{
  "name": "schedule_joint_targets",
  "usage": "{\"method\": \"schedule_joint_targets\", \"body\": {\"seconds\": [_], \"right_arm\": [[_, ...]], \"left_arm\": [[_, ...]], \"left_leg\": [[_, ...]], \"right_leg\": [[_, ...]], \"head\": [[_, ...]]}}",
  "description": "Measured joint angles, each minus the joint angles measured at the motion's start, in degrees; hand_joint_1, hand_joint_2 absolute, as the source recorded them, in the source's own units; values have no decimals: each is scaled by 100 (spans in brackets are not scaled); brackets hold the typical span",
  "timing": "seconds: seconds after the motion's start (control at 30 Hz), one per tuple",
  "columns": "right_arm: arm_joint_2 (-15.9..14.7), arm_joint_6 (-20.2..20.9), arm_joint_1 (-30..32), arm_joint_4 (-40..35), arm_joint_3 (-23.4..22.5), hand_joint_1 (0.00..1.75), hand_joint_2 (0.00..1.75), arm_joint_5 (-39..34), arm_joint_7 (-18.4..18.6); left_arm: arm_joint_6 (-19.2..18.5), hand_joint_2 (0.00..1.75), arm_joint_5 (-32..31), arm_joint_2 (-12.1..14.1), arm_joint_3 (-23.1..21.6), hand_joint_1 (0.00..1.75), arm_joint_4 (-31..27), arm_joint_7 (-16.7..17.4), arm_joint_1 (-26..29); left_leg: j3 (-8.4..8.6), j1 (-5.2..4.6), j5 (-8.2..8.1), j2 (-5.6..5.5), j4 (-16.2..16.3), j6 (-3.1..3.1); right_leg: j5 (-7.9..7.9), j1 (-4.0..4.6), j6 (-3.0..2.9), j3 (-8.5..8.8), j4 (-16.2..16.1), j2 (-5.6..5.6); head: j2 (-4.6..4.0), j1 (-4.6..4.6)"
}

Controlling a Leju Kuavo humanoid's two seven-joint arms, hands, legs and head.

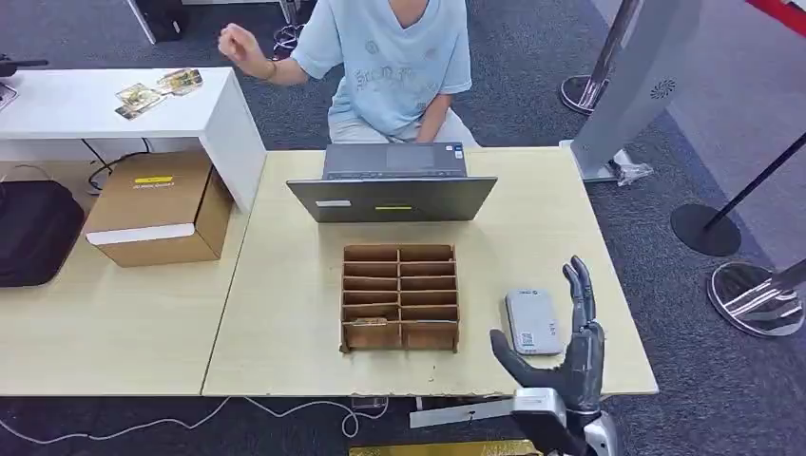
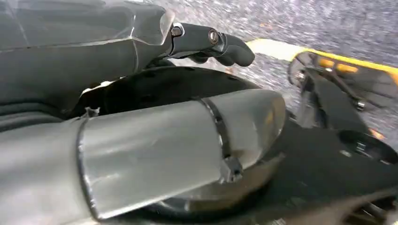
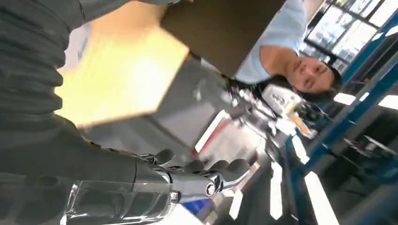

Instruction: Pass the card to the sensor for recognition and then transmit it.

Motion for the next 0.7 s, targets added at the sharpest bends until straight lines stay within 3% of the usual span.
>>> {"method": "schedule_joint_targets", "body": {"seconds": [0.07, 0.1, 0.23, 0.4, 0.47, 0.53, 0.63, 0.7], "right_arm": [[2, -450, 4, 20, 68, 0, 175, 620, 11], [18, -483, 7, 13, 66, 0, 175, 943, -70], [543, -494, 89, -175, -378, 0, 175, 1819, -1240], [1159, -494, 91, -562, -1119, 0, 175, 2328, -1300], [1287, -491, 152, -549, -1296, 0, 175, 3059, -822], [1285, -483, 180, -209, -1322, 0, 175, 3951, 223], [1155, -491, 218, 235, -1115, 0, 175, 4248, 1652], [996, -494, 193, 431, -919, 0, 175, 4417, 2220]], "left_arm": [[-13, 0, 24, 11, 0, 0, -2, -63, 15], [-13, 0, 39, 15, 0, 0, -2, -70, 18], [2, 0, 116, 48, 0, 0, 0, -81, 23], [107, 0, 33, 79, 0, 0, -2, -107, 38], [194, 0, -20, 42, 0, 0, -2, -118, 63], [225, 0, 53, 2, 13, 0, 0, -103, 93], [247, 0, 24, -28, 44, 0, 0, -27, 96], [247, 0, -18, -31, 44, 0, 0, 51, 92]], "left_leg": [[0, -1, 0, 0, 0, 0], [1, -1, 0, 0, 0, 0], [1, 0, -1, 0, 0, -1], [1, 4, -1, 2, 0, -1], [2, 3, -1, 2, 0, -1], [1, 8, -1, 6, 0, -1], [-4, 7, -2, 2, 0, 0], [-3, 7, -2, 6, 0, 0]], "right_leg": [[0, 0, 0, 0, 0, 1], [0, 0, 0, 0, -1, 2], [0, 0, 0, -1, 0, 2], [-1, 4, -2, 0, 0, 3], [-1, 3, -1, 2, -1, 2], [-1, 8, -2, 4, -4, 7], [0, 8, -1, 3, -5, -4], [1, 8, -2, 3, -5, 4]], "head": [[0, 0], [0, 0], [0, -4], [0, 0], [0, 0], [0, 0], [0, 0], [0, 0]]}}
